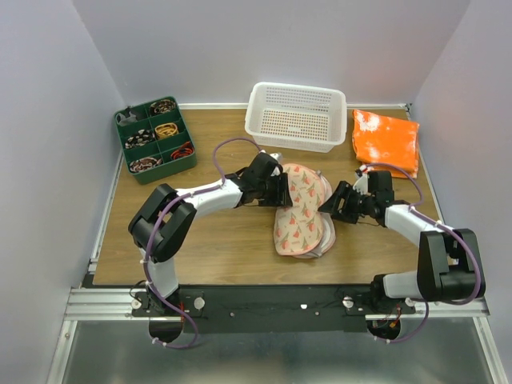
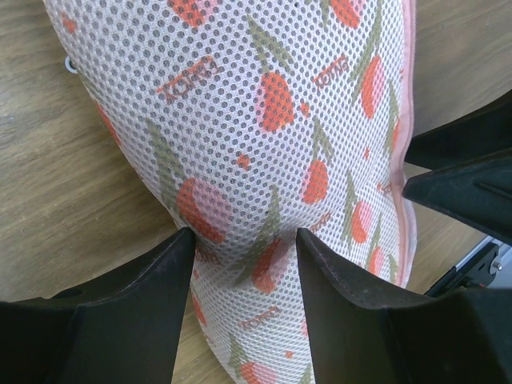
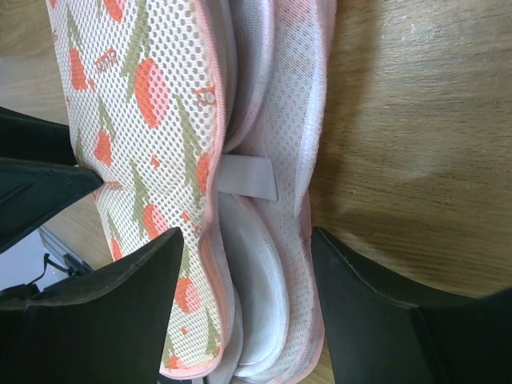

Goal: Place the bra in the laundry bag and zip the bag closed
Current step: Zip the zipper on the laundry bag.

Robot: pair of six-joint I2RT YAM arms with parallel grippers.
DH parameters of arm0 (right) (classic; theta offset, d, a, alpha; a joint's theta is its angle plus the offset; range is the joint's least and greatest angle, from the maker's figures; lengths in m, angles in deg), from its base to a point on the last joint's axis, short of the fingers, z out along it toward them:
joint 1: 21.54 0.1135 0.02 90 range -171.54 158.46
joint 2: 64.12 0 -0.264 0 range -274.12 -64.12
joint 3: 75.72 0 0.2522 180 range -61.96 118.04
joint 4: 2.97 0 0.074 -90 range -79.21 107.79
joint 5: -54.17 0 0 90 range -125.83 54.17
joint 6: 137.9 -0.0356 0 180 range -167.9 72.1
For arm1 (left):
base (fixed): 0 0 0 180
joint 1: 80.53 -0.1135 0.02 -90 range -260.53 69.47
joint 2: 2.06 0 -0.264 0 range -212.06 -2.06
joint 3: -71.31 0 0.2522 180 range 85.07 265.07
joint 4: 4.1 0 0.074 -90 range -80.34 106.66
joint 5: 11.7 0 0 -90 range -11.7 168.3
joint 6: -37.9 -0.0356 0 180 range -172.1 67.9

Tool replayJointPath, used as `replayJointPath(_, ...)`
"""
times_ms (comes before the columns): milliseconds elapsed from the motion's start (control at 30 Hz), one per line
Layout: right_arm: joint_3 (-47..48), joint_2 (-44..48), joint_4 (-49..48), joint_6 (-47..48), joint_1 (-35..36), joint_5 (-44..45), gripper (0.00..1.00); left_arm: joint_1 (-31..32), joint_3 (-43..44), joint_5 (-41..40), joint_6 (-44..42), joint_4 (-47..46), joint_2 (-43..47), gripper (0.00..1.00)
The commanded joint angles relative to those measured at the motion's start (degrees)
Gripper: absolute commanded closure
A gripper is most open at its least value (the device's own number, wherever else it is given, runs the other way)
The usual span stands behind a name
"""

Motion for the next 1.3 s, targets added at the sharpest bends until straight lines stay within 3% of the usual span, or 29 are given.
replayJointPath(0,0.36,-0.84,1.82,0.85,1.69,2.42,0.27,1.37,3.34,-0.21,0.49,1.23,-1.48,0.38)
replayJointPath(533,1.06,1.27,3.84,-1.70,6.01,9.99,0.38,3.75,6.68,-4.78,2.42,6.24,-2.80,0.38)
replayJointPath(800,1.50,2.68,5.69,-1.35,5.92,12.98,0.65,3.93,7.13,-5.49,1.99,7.83,-2.54,0.39)
replayJointPath(867,2.29,2.76,7.08,-0.74,6.01,14.38,0.79,3.93,6.77,-5.57,1.90,7.83,-2.10,0.39)
replayJointPath(1033,5.01,3.03,9.56,0.41,5.92,17.99,0.98,4.01,6.16,-6.71,1.28,8.44,-0.70,0.39)
replayJointPath(1267,6.77,4.52,11.22,-0.20,5.92,23.07,0.99,3.93,6.33,-8.12,0.23,9.85,0.01,0.39)
